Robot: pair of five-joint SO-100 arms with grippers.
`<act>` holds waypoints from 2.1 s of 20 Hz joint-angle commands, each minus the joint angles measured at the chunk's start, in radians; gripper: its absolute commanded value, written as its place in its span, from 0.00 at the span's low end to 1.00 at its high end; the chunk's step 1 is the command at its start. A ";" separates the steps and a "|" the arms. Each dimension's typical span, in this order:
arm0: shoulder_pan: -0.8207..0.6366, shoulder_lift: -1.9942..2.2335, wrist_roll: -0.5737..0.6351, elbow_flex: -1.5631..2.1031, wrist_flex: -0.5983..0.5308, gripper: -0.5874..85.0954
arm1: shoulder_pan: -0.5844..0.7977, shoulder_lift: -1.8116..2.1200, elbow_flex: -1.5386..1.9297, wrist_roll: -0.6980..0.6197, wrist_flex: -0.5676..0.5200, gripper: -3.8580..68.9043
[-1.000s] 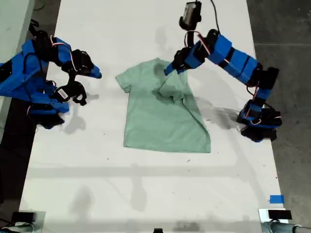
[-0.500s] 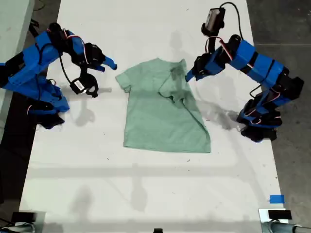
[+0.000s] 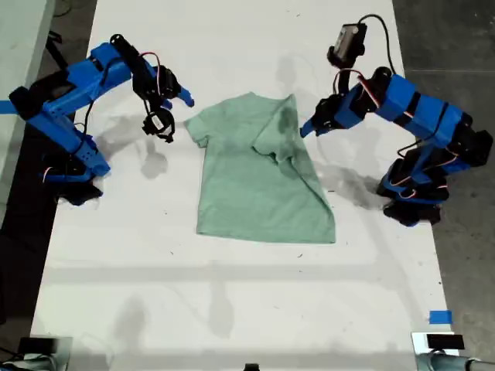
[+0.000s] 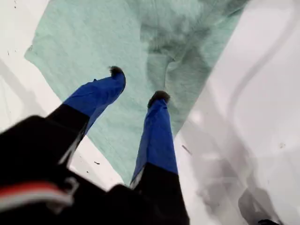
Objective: Fold t-shirt
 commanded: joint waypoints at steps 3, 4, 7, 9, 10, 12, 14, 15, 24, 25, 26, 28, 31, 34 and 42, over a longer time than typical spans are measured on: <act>-0.002 -0.117 0.009 -0.009 -0.094 0.30 | -0.018 0.061 0.023 0.011 -0.052 0.26; 0.000 -0.144 0.009 -0.009 -0.106 0.30 | -0.018 0.064 0.029 0.011 -0.055 0.26; -0.006 -0.215 0.011 -0.018 -0.127 0.30 | -0.018 0.071 0.038 0.009 -0.061 0.26; 0.002 -0.258 0.012 -0.041 -0.129 0.30 | -0.017 0.078 0.048 0.009 -0.066 0.26; 0.006 -0.284 0.012 -0.058 -0.129 0.30 | -0.017 0.081 0.054 0.009 -0.069 0.26; 0.009 -0.337 0.012 -0.095 -0.121 0.30 | -0.017 0.094 0.067 0.011 -0.072 0.26; 0.008 -0.383 0.012 -0.126 -0.120 0.29 | -0.017 0.114 0.087 0.015 -0.077 0.26; 0.006 -0.402 0.012 -0.140 -0.118 0.29 | -0.018 0.124 0.097 0.017 -0.077 0.26; -0.006 -0.511 -0.006 -0.261 -0.026 0.01 | -0.012 0.222 0.187 0.026 -0.084 0.25; -0.011 -0.497 -0.006 -0.252 -0.025 0.01 | -0.011 0.229 0.193 0.026 -0.084 0.25; -0.018 -0.463 -0.011 -0.230 -0.025 0.01 | -0.009 0.236 0.202 0.026 -0.084 0.25; -0.046 -0.341 -0.015 -0.163 -0.018 0.01 | -0.006 0.256 0.222 0.028 -0.084 0.25; -0.101 -0.160 -0.011 -0.092 -0.002 0.01 | -0.003 0.285 0.242 0.031 -0.080 0.24; -0.023 -0.097 -0.029 -0.107 -0.043 0.01 | -0.003 0.316 0.264 0.038 -0.069 0.24; 0.241 -0.469 -0.080 -0.657 -0.091 0.01 | -0.021 0.371 0.316 0.069 -0.063 0.23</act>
